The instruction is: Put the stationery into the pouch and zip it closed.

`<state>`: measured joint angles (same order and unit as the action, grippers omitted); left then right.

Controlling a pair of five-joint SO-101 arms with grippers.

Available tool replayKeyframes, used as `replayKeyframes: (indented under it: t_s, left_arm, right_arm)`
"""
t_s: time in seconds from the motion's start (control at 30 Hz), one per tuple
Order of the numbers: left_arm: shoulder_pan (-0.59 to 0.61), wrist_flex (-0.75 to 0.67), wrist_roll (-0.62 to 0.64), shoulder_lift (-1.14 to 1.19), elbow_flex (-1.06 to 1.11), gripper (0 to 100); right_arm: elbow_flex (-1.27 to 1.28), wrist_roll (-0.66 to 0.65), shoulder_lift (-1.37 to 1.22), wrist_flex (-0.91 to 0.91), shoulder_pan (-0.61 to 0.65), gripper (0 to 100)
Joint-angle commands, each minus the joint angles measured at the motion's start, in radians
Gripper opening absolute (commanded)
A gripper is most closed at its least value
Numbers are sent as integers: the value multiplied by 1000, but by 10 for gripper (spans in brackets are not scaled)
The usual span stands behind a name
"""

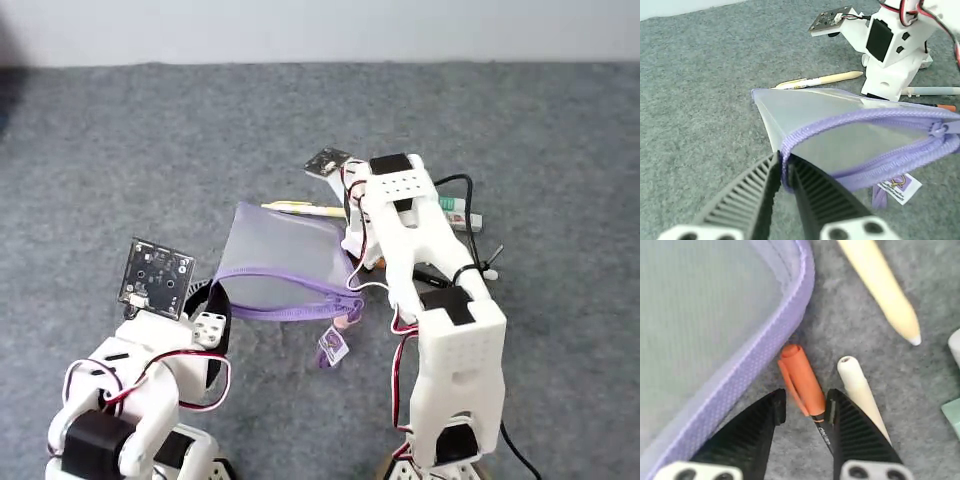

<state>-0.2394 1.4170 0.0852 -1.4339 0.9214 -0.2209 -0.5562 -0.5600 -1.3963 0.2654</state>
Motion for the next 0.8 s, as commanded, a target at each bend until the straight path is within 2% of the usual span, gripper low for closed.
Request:
replayKeyframes:
  t_s: [0.0,0.1,0.27,0.63,0.77]
  left_arm:
    - [-2,-26,-3,18,-1,13]
    - [3,-25,-3,18,-1,13]
    - [3,-23,-3,18,-1,13]
    - [3,-26,-3,18,-1,13]
    - [-2,-23,2,18,-24,13]
  right_arm:
    - [-20,17,-25,25,22,81]
    - [-21,17,-54,54,-4,2]
    - [-21,17,-22,42,-56,8]
    - [-15,31,269,-239,-154,8]
    - [-15,124,437,-343,-160,8]
